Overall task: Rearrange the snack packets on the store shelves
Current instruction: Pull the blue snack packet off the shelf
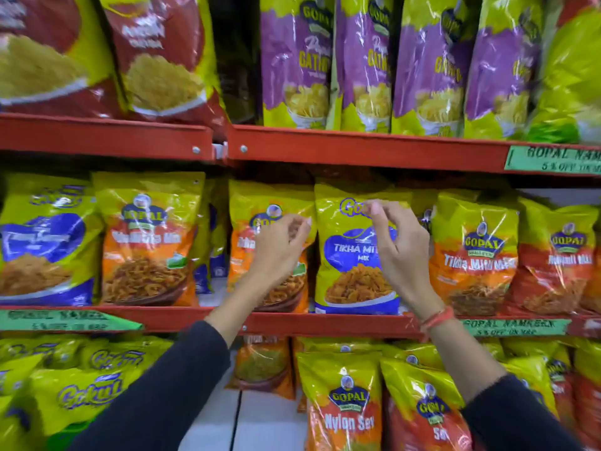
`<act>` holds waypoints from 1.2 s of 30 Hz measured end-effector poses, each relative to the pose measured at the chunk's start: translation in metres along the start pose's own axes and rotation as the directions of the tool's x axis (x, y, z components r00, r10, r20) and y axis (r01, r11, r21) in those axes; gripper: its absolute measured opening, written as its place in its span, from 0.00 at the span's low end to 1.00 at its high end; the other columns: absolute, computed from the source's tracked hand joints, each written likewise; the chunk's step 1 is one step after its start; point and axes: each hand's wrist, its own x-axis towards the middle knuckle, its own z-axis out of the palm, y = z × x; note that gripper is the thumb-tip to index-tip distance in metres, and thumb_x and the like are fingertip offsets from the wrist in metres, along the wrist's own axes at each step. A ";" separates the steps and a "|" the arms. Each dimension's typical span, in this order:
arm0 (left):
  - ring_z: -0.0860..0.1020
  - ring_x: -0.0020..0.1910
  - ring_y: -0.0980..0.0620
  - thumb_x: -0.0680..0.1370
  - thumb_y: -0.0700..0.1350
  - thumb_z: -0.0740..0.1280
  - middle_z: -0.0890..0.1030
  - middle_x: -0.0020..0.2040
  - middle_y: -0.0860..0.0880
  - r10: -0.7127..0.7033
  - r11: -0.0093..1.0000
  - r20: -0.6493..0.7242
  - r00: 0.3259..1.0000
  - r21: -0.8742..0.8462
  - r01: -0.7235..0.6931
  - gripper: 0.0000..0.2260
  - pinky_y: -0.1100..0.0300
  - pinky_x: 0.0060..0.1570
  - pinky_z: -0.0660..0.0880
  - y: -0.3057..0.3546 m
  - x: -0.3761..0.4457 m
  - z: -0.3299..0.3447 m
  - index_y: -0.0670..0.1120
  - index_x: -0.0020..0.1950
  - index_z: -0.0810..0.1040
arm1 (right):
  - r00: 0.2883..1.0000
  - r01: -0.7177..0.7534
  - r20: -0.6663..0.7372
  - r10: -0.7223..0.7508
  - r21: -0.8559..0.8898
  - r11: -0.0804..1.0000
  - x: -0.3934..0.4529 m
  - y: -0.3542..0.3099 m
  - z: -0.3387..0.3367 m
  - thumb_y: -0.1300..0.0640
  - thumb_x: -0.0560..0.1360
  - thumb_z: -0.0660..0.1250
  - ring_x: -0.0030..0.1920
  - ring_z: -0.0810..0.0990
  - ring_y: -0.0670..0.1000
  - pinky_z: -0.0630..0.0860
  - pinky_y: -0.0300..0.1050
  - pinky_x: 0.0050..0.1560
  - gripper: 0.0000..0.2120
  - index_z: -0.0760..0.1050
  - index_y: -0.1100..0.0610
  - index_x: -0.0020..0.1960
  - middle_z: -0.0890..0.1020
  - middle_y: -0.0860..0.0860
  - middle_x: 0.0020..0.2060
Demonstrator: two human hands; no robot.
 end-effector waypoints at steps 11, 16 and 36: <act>0.76 0.62 0.40 0.79 0.56 0.58 0.79 0.60 0.39 -0.284 0.950 0.000 0.959 -0.135 0.281 0.23 0.53 0.57 0.67 -0.033 -0.022 0.118 0.39 0.63 0.72 | 0.840 -0.498 0.296 0.454 0.091 0.862 -0.054 0.110 0.013 0.50 0.79 0.66 0.70 0.58 0.28 0.54 0.28 0.73 0.37 0.50 0.55 0.80 0.60 0.40 0.72; 0.76 0.62 0.47 0.79 0.58 0.58 0.80 0.62 0.46 -0.370 0.871 -0.025 0.929 -0.357 0.338 0.25 0.53 0.63 0.70 -0.039 -0.016 0.129 0.41 0.65 0.74 | 0.821 -0.568 0.265 0.506 0.281 0.774 -0.054 0.121 0.016 0.54 0.78 0.67 0.55 0.69 0.16 0.65 0.16 0.54 0.30 0.57 0.49 0.76 0.70 0.30 0.61; 0.67 0.34 0.50 0.77 0.57 0.63 0.72 0.33 0.43 -0.170 0.849 -0.050 0.984 -0.515 0.120 0.20 0.55 0.38 0.63 -0.018 -0.061 0.035 0.40 0.40 0.78 | 0.844 -0.525 0.161 0.511 0.444 0.726 -0.075 0.015 -0.012 0.53 0.76 0.69 0.59 0.84 0.47 0.80 0.47 0.61 0.20 0.75 0.56 0.67 0.85 0.49 0.58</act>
